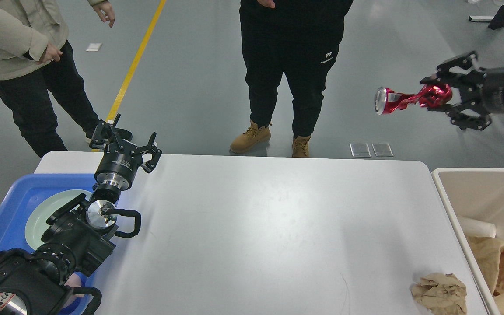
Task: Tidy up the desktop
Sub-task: 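Lift the red can and carry it into the bin, then lower the right gripper to the crumpled paper and grasp it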
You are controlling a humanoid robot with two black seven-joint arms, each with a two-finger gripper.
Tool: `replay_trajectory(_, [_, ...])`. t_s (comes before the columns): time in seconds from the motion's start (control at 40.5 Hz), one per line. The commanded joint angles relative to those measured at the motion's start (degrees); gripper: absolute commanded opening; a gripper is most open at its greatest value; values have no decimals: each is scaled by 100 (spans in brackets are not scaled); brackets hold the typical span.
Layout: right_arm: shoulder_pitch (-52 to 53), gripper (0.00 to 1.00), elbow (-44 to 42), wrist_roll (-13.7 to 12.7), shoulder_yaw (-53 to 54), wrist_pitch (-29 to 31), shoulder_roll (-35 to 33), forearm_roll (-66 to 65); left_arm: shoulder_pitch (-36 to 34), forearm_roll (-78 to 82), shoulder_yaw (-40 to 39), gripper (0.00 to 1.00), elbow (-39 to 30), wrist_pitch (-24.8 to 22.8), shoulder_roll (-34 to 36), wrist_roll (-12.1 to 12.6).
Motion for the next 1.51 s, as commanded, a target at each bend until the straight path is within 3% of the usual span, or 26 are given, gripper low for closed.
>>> replay_trajectory(0.0, [-177,43,-779,-5,-25,-78,-63,-263,6,0,0,96,1,0,0,0])
replay_trajectory(0.124, [-1451,43,-2089,4,36,-447,104,-351,-3,0,0,96,1,0,0,0])
replay_trajectory(0.173, [-2029,44,-2501,4,27,-910,357,-351,6,0,0,96,1,0,0,0])
replay_trajectory(0.247, [-2741,51,-2810,-5,1,-1727,560,-351,-3,0,0,96,1,0,0,0])
replay_trajectory(0.371, [-3438,56,-2882,4,-8,-2512,772,-360,6,0,0,96,1,0,0,0])
replay_trajectory(0.445, [-3711,62,-2917,13,1,-2627,869,-360,6,0,0,96,1,0,0,0])
replay_trajectory(0.593, [-4063,97,-3197,13,27,-2733,1018,-351,6,0,0,96,1,0,0,0])
replay_trajectory(0.766, [-4177,100,-3286,13,10,-2724,1115,-343,6,0,0,96,1,0,0,0])
replay_trajectory(1.013, [-3563,100,-3207,22,-121,-2627,1308,-299,-3,0,0,96,1,0,0,0])
replay_trajectory(1.161, [-2676,100,-2883,30,-1332,-2469,1571,-325,6,0,0,96,1,0,0,0])
replay_trajectory(1.359, [-1016,100,-1364,30,-3425,-2443,2064,-500,6,0,0,96,1,0,0,0])
replay_trajectory(1.483, [31,100,-89,30,-3927,-1952,2091,-1123,6,-8,0,96,1,0,0,0])
